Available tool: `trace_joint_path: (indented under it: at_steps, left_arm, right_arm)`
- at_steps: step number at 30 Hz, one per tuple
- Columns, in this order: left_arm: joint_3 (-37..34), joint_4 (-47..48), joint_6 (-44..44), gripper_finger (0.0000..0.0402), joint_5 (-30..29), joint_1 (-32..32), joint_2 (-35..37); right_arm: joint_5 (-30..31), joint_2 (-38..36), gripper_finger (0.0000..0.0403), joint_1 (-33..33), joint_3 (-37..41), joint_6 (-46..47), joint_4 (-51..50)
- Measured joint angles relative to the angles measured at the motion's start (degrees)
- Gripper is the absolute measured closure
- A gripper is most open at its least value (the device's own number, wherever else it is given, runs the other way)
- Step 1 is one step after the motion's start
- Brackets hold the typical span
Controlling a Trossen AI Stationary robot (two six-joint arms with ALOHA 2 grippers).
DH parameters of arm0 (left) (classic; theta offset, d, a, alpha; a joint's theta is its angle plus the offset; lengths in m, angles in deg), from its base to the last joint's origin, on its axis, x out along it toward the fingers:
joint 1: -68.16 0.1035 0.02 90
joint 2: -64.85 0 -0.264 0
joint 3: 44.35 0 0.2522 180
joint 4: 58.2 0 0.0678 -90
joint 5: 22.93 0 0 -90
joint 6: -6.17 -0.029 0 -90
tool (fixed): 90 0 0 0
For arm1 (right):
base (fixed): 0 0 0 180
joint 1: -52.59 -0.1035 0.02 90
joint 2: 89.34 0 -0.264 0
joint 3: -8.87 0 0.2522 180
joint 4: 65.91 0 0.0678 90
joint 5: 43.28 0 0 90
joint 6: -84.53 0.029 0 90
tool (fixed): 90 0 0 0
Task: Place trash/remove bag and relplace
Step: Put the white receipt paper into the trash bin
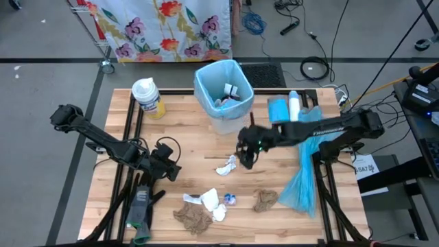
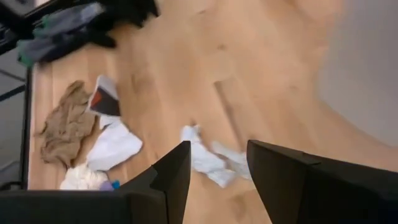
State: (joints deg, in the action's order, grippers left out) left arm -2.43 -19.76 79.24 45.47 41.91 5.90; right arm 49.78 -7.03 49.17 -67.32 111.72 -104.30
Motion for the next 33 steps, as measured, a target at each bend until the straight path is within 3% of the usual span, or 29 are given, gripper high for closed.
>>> trace_joint_path:
  at_steps: [5, 13, 33]
  left_arm:
    - [0.0, -0.1, 0.0, 0.0215, 0.0, 0.0, 0.0]
    - [0.0, -0.1, -0.4, 0.0215, 0.0, 0.0, 0.0]
    - [0.0, -0.2, -0.1, 0.0215, 2.0, 0.0, 0.0]
  right_arm:
    - [-0.1, 3.2, 0.0254, -3.4, 8.3, -4.6, 13.6]
    - [2.9, 12.1, 0.0254, -5.3, 9.4, -8.7, 24.5]
    - [3.0, 23.4, 0.0254, -5.3, 9.3, -12.0, 26.7]
